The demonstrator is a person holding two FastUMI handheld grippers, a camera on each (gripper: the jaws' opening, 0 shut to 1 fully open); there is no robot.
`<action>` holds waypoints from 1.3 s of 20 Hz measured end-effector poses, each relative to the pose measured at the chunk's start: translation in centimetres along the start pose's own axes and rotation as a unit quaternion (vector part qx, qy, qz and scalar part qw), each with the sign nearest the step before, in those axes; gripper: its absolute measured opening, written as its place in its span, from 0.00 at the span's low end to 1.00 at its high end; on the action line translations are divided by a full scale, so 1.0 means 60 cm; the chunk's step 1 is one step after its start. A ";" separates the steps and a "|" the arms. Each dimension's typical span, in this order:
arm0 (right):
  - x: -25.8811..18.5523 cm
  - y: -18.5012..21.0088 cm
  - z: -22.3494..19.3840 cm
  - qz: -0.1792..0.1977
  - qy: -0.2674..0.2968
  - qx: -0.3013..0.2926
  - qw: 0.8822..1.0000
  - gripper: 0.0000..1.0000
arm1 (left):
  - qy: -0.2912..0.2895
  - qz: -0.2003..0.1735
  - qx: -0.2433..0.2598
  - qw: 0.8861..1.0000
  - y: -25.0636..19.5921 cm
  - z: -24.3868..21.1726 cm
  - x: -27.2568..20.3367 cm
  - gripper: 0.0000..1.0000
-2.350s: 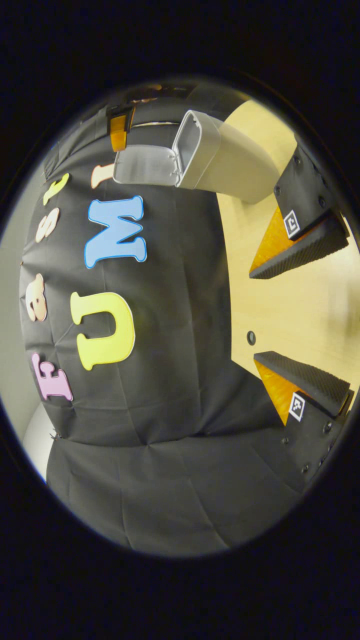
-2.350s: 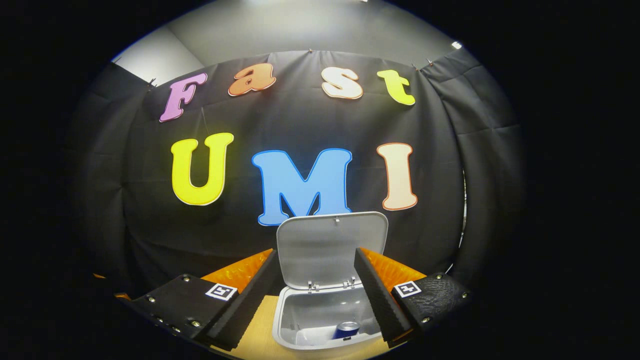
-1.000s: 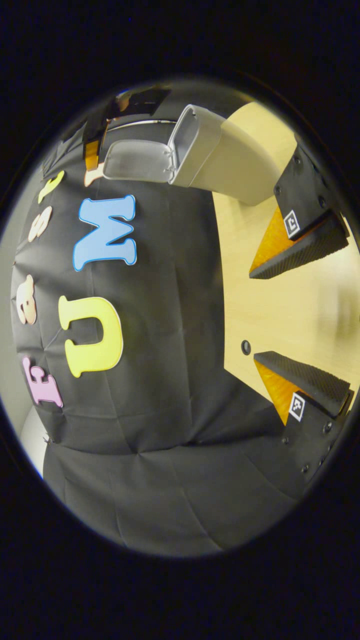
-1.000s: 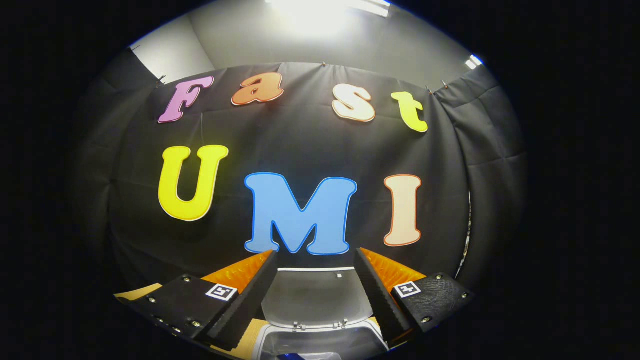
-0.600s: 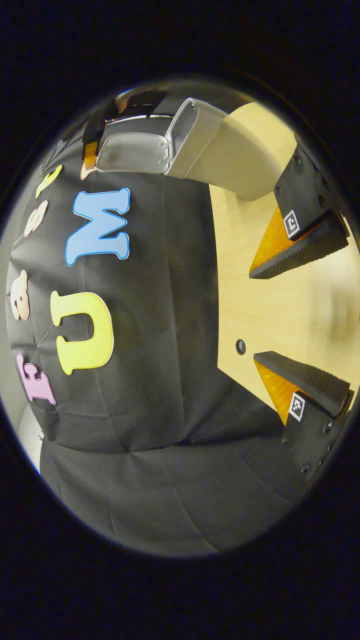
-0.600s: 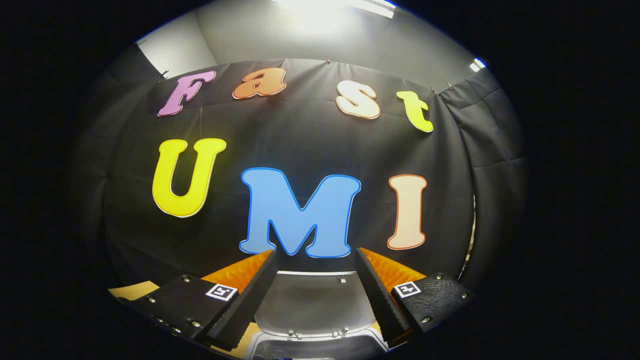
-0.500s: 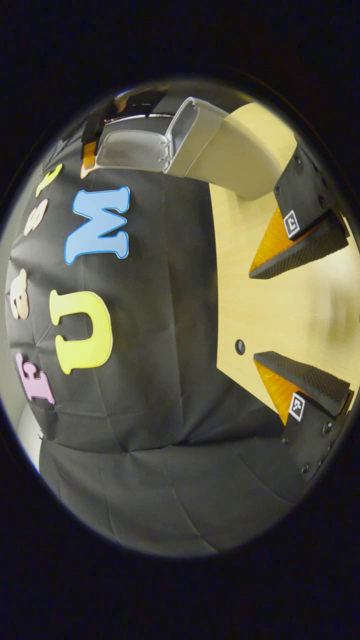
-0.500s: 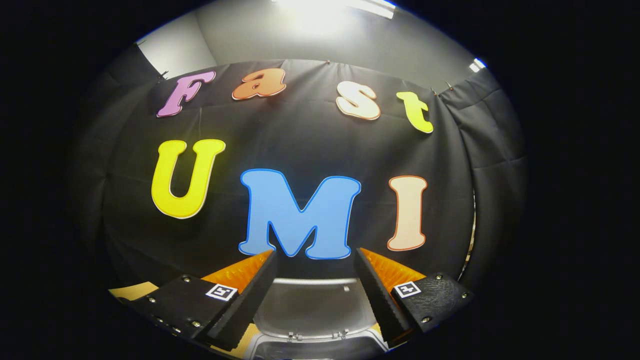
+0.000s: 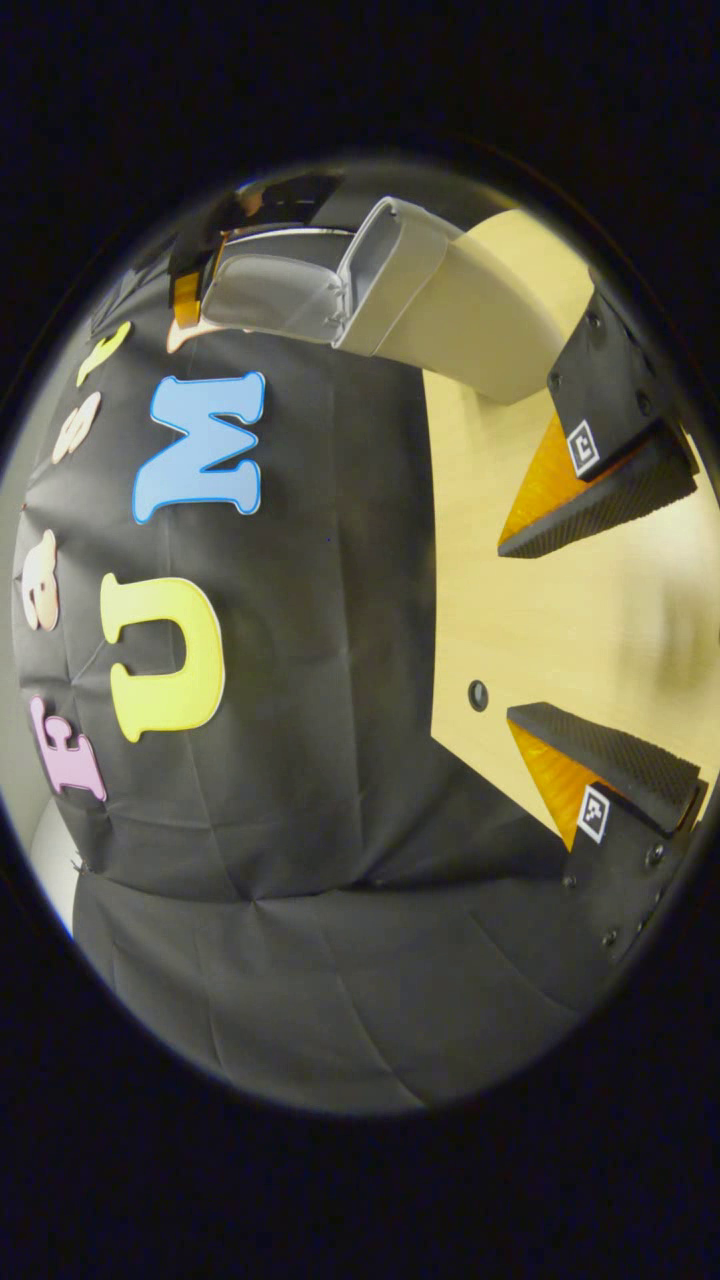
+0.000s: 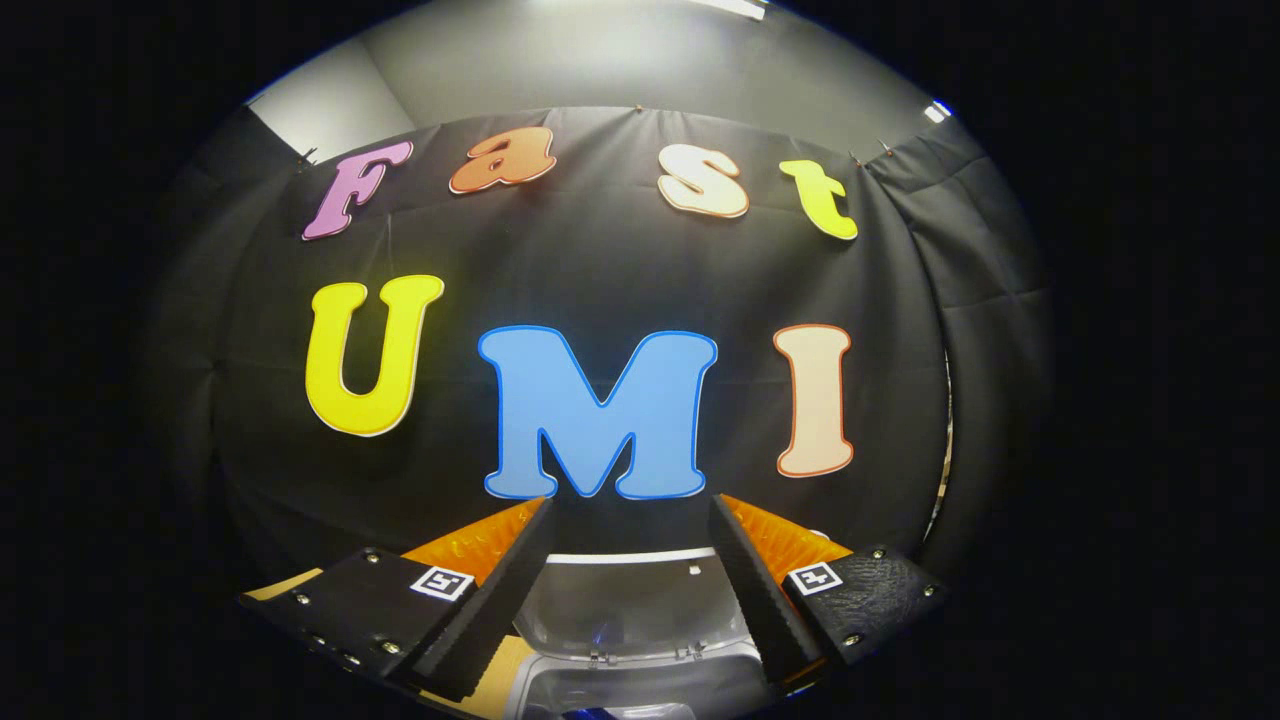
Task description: Press the lid of the desktop garbage bin to open it, pick up the crumpled paper on the desktop and throw it into the bin, then pick up the pop can on the desktop and drop it into the bin, and finally close the garbage bin lid.
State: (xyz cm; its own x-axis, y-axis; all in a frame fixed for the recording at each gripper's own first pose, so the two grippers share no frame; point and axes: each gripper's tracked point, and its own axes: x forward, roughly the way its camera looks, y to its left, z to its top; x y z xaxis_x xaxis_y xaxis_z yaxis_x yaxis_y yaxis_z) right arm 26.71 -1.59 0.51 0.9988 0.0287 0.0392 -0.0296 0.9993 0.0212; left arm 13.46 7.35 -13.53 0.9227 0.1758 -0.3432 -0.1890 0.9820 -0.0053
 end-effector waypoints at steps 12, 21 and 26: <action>-0.125 -0.006 -0.063 0.000 0.039 0.000 0.999 0.98 | -0.008 -0.009 -0.024 1.000 0.007 -0.009 -0.085 0.96; -0.175 -0.009 -0.174 0.005 0.122 0.000 0.993 0.99 | -0.009 -0.008 -0.023 1.000 0.017 -0.016 -0.123 1.00; -0.189 -0.013 -0.220 0.005 0.154 0.006 0.988 0.99 | -0.010 -0.006 -0.023 1.000 0.016 -0.024 -0.137 0.96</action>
State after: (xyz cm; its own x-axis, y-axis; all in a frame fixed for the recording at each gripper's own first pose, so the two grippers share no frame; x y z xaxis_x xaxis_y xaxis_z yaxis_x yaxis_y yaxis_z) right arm 15.90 -2.39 -13.11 0.9627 0.0453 -0.2667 -0.0377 0.9987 0.0337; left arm 5.23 6.78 -12.05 0.9313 0.1661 -0.3242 -0.1930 0.9798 -0.0526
